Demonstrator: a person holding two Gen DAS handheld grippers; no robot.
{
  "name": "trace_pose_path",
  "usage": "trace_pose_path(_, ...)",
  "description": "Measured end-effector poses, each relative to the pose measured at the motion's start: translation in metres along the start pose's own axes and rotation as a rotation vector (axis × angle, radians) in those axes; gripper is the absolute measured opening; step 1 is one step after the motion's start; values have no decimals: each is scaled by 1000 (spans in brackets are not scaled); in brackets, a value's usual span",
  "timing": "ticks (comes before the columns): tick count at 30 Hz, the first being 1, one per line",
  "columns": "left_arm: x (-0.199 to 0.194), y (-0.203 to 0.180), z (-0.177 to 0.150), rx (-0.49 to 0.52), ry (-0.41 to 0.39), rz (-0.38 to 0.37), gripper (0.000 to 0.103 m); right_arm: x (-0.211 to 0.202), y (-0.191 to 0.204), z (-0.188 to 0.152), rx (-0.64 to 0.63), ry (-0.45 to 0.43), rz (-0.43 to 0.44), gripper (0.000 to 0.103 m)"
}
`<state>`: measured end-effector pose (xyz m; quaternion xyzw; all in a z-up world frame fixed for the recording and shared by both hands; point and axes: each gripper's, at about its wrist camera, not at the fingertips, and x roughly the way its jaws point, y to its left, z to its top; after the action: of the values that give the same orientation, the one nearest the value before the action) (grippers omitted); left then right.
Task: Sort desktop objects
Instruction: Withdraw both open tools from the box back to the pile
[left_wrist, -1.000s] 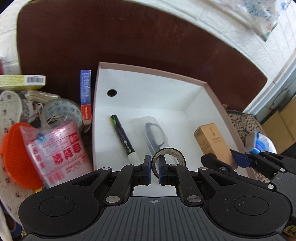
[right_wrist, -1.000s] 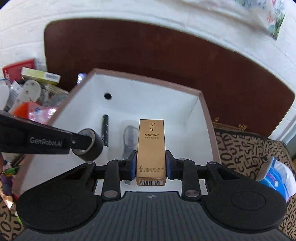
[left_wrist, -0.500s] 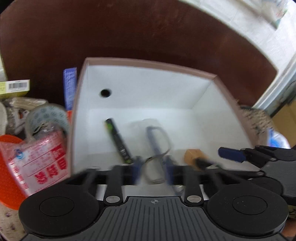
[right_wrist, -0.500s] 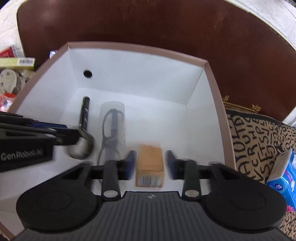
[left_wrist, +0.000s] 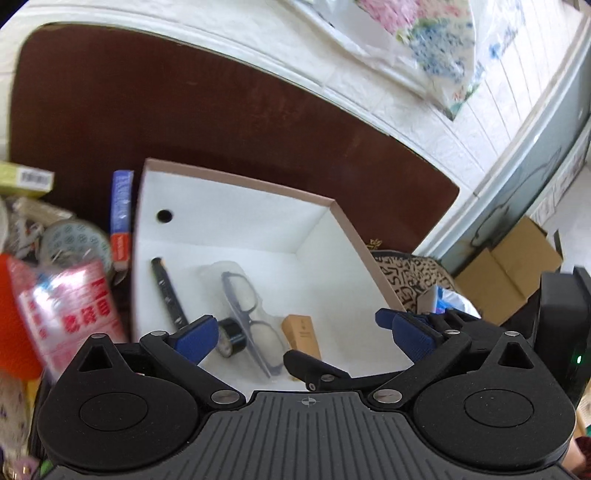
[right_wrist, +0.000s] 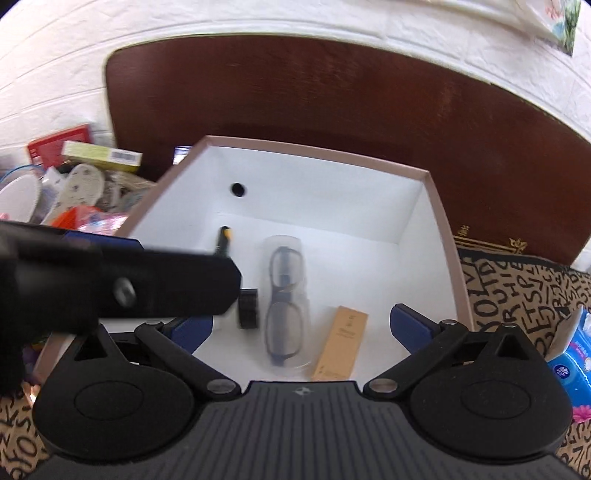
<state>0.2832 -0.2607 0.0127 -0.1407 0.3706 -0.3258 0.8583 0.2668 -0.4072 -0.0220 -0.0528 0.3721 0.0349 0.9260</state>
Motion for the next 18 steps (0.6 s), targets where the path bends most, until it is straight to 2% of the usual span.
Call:
trace_pose_path(5,-18,13,-11,-39,14,28,103,-10,12,-3,-15,-17,-22,102)
trace_pose_path(11,-67,33,-28,-15,-52,95,103,-23,22,-7,20,-76,15,103)
trace_pose_path(18,-120,59,-35,-20,-102,123,103,-44,49,-10,20,-138,10,103)
